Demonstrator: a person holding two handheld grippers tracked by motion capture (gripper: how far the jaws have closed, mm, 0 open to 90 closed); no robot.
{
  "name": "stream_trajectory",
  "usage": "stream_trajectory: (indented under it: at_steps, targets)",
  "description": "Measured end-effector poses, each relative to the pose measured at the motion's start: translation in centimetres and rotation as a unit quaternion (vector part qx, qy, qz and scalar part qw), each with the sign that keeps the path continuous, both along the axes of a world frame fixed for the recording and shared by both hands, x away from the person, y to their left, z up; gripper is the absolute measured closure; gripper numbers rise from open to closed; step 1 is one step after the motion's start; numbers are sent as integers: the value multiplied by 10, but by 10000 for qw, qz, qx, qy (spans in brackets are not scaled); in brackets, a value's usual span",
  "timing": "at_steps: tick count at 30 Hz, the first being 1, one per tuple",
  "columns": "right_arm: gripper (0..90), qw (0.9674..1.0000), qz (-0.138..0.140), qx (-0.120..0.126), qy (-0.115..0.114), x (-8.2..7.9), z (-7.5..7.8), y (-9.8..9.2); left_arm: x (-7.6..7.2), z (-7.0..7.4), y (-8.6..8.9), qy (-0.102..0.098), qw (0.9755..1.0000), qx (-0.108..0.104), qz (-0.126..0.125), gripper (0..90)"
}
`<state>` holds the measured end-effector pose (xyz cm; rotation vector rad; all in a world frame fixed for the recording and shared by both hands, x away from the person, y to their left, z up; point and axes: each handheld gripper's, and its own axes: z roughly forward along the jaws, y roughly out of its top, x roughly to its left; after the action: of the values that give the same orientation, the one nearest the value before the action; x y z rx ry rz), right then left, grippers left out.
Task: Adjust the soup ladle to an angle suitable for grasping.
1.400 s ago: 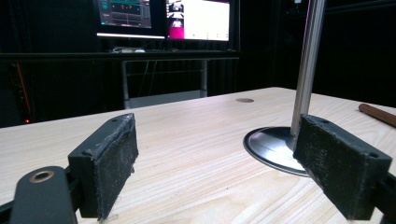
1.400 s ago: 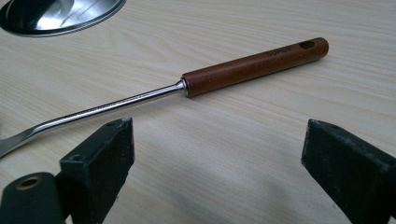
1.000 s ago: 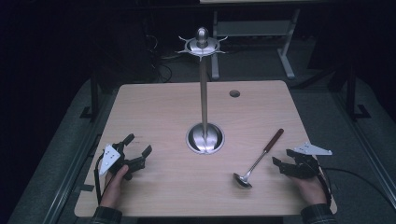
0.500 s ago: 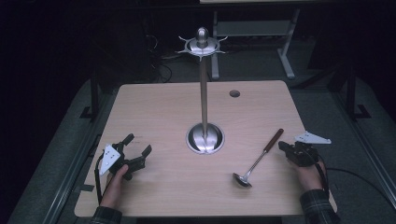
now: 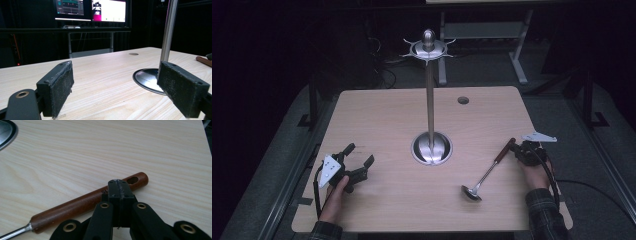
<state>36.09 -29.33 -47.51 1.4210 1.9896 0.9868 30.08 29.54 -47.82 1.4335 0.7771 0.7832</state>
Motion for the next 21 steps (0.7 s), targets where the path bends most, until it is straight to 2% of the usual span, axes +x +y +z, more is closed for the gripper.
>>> stream_trajectory:
  at_steps: [10,21]
  targets:
    - [898,10000,67,-6,52,2,-2,1,-1,0,0,4,10000,8,-3,133]
    - [898,9993,347,82,90,5,-4,9,-1,0,0,4,10000,9,-10,132]
